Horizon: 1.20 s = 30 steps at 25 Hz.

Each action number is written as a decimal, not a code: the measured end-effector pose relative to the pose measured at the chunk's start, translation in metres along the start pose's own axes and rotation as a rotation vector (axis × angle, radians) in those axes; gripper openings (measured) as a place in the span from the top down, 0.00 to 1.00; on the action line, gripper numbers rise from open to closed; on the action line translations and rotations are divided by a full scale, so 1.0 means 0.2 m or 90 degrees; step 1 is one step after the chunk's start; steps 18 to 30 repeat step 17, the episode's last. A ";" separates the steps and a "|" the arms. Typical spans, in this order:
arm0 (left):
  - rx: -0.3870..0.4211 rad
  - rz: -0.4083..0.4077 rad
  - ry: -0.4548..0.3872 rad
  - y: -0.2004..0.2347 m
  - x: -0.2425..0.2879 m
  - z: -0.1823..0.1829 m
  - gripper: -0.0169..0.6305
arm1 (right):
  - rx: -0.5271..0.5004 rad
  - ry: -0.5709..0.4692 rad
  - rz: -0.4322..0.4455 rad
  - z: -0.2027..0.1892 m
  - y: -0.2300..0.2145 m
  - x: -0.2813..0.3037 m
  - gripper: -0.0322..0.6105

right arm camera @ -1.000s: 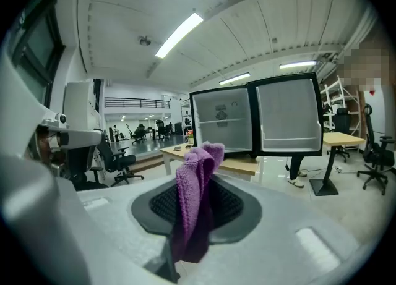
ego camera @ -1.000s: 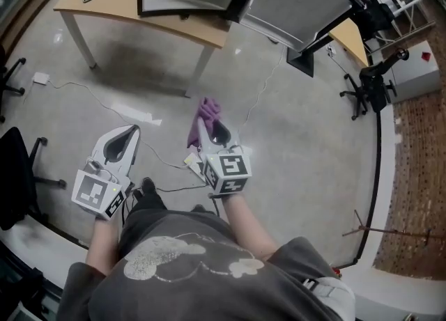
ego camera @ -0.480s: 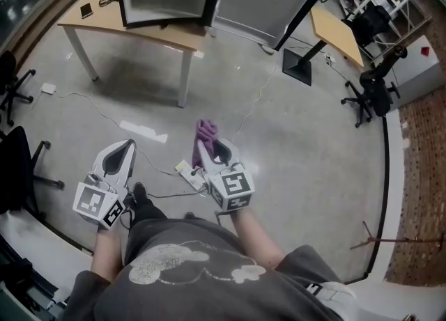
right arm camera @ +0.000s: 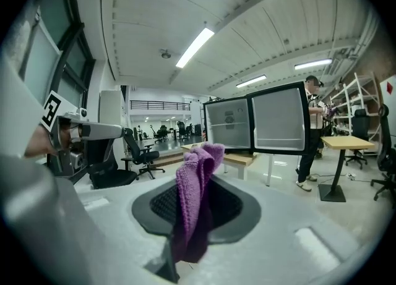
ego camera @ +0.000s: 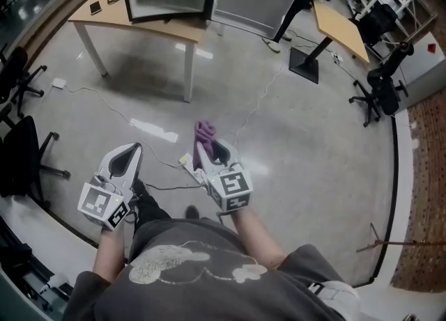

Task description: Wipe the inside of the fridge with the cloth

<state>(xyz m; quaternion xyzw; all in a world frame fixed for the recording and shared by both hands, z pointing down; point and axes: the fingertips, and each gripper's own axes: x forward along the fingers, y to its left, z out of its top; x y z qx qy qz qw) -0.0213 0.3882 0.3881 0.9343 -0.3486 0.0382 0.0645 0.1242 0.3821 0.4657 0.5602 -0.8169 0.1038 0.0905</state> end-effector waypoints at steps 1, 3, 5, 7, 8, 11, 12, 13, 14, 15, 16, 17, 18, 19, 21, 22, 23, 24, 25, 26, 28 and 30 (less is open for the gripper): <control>-0.001 0.003 0.000 0.00 -0.01 0.00 0.95 | 0.002 0.002 0.002 -0.01 0.01 -0.01 0.83; 0.000 0.007 0.000 -0.01 -0.03 0.00 0.95 | 0.005 0.004 0.006 -0.03 0.03 -0.03 0.83; 0.000 0.009 0.001 -0.02 -0.06 0.00 0.95 | 0.008 0.006 0.010 -0.04 0.06 -0.03 0.83; -0.003 0.012 0.002 -0.03 -0.08 -0.01 0.95 | 0.009 0.004 0.012 -0.03 0.08 -0.03 0.83; -0.006 0.014 0.003 -0.02 -0.09 -0.02 0.95 | 0.009 0.002 0.012 -0.03 0.08 -0.03 0.83; -0.011 0.020 0.005 -0.02 -0.11 -0.04 0.95 | 0.008 0.004 0.015 -0.05 0.10 -0.03 0.83; -0.013 0.021 0.005 -0.03 -0.12 -0.05 0.95 | 0.007 0.006 0.015 -0.05 0.11 -0.03 0.83; -0.013 0.021 0.005 -0.03 -0.12 -0.05 0.95 | 0.006 0.008 0.015 -0.06 0.12 -0.04 0.83; -0.012 0.020 0.005 -0.04 -0.12 -0.05 0.95 | 0.005 0.009 0.015 -0.06 0.12 -0.04 0.83; -0.011 0.019 0.005 -0.04 -0.13 -0.05 0.95 | 0.004 0.009 0.015 -0.06 0.13 -0.05 0.83; -0.009 0.017 0.004 -0.05 -0.13 -0.05 0.95 | 0.004 0.008 0.015 -0.06 0.14 -0.05 0.83; -0.008 0.014 0.004 -0.05 -0.13 -0.05 0.95 | 0.004 0.007 0.016 -0.06 0.15 -0.05 0.83; -0.008 0.014 0.004 -0.05 -0.13 -0.05 0.95 | 0.004 0.007 0.016 -0.06 0.15 -0.05 0.83; -0.008 0.014 0.004 -0.05 -0.13 -0.05 0.95 | 0.004 0.007 0.016 -0.06 0.15 -0.05 0.83; -0.008 0.014 0.004 -0.05 -0.13 -0.05 0.95 | 0.004 0.007 0.016 -0.06 0.15 -0.05 0.83; -0.008 0.014 0.004 -0.05 -0.13 -0.05 0.95 | 0.004 0.007 0.016 -0.06 0.15 -0.05 0.83; -0.008 0.014 0.004 -0.05 -0.13 -0.05 0.95 | 0.004 0.007 0.016 -0.06 0.15 -0.05 0.83; -0.008 0.014 0.004 -0.05 -0.13 -0.05 0.95 | 0.004 0.007 0.016 -0.06 0.15 -0.05 0.83; -0.008 0.014 0.004 -0.05 -0.13 -0.05 0.95 | 0.004 0.007 0.016 -0.06 0.15 -0.05 0.83; -0.008 0.014 0.004 -0.05 -0.13 -0.05 0.95 | 0.004 0.007 0.016 -0.06 0.15 -0.05 0.83; -0.008 0.014 0.004 -0.05 -0.13 -0.05 0.95 | 0.004 0.007 0.016 -0.06 0.15 -0.05 0.83; -0.008 0.014 0.004 -0.05 -0.13 -0.05 0.95 | 0.004 0.007 0.016 -0.06 0.15 -0.05 0.83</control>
